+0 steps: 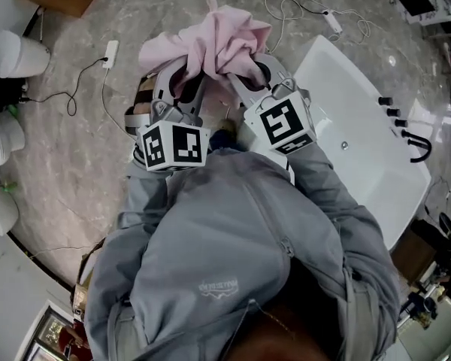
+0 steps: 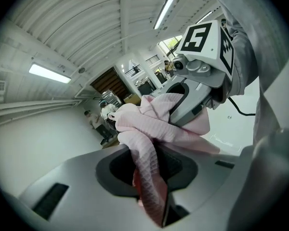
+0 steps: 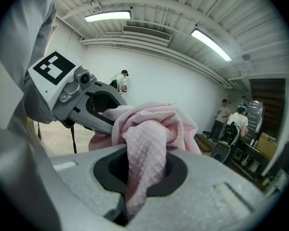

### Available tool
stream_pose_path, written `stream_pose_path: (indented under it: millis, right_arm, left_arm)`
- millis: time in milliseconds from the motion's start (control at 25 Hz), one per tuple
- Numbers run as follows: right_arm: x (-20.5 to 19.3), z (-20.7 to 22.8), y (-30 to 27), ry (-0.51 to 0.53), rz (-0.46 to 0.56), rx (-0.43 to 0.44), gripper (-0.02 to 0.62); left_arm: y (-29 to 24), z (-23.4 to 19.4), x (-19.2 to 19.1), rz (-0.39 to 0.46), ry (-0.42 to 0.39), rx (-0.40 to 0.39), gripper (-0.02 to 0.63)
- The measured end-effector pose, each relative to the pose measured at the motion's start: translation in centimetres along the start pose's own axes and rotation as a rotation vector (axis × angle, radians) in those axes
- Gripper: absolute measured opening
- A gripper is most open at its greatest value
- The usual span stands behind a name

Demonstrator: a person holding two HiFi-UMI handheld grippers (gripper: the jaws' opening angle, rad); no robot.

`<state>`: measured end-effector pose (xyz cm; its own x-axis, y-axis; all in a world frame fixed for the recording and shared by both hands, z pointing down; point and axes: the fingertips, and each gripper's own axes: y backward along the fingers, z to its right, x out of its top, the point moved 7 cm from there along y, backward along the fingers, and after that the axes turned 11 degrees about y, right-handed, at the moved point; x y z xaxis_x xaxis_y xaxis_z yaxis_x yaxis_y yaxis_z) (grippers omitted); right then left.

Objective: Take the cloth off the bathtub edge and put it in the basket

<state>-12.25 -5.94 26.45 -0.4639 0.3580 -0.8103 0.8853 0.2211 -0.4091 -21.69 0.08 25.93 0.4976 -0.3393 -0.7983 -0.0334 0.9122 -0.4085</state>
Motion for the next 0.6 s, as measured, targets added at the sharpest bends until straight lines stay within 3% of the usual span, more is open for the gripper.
stream_pose_path:
  millis: [600]
  right_arm:
    - [-5.2, 6.6, 2.1, -0.120, -0.110, -0.203, 0.041]
  left_arm:
    - [-9.2, 0.4, 4.4, 0.123, -0.088, -0.238, 0.098]
